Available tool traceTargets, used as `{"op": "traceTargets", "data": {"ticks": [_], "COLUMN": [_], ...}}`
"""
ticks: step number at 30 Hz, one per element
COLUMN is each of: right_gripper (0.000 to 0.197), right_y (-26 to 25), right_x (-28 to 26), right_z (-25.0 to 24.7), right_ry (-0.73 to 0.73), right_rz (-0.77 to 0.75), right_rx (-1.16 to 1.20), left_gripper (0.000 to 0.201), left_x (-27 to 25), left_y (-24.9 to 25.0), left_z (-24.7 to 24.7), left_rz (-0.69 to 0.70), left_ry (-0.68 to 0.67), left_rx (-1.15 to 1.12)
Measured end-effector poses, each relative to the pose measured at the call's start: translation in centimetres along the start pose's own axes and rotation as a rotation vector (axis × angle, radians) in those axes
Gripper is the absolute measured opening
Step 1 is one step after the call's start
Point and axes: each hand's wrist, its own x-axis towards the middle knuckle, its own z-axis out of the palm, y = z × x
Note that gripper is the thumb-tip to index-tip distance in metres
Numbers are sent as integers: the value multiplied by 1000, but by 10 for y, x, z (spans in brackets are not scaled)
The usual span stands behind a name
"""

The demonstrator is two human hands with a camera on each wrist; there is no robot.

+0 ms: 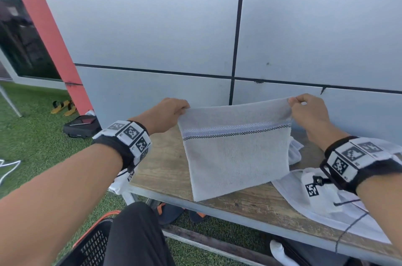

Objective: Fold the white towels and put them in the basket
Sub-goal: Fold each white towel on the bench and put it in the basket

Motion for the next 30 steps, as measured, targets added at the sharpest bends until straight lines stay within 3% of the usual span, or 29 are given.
{"op": "traceTargets", "data": {"ticks": [7, 12, 14, 18, 25, 27, 30], "right_gripper": [11, 14, 16, 19, 35, 42, 38], "right_y": [-50, -64, -53, 1, 95, 105, 108], "right_x": [14, 5, -3, -22, -71, -77, -83], "right_z": [12, 15, 18, 29, 45, 42, 36], "right_ry": [-119, -149, -170, -215, -557, -615, -583], "right_rz": [77, -57, -64, 12, 11, 0, -45], "right_rx": [328, 429, 391, 194, -212, -238, -173], "left_gripper": [21, 18, 17, 14, 19, 18, 18], "left_x": [34, 31, 16, -30, -112, -126, -137], "left_y": [-2, -1, -1, -18, -51, -48, -41], "left_z": [-29, -48, -43, 1, 82, 88, 90], "left_rz": [-268, -319, -316, -373, -441, -446, -450], "left_ry": [346, 622, 641, 431, -186, -293, -363], "left_rx": [-78, -197, -281, -346, -271, -261, -333]}}
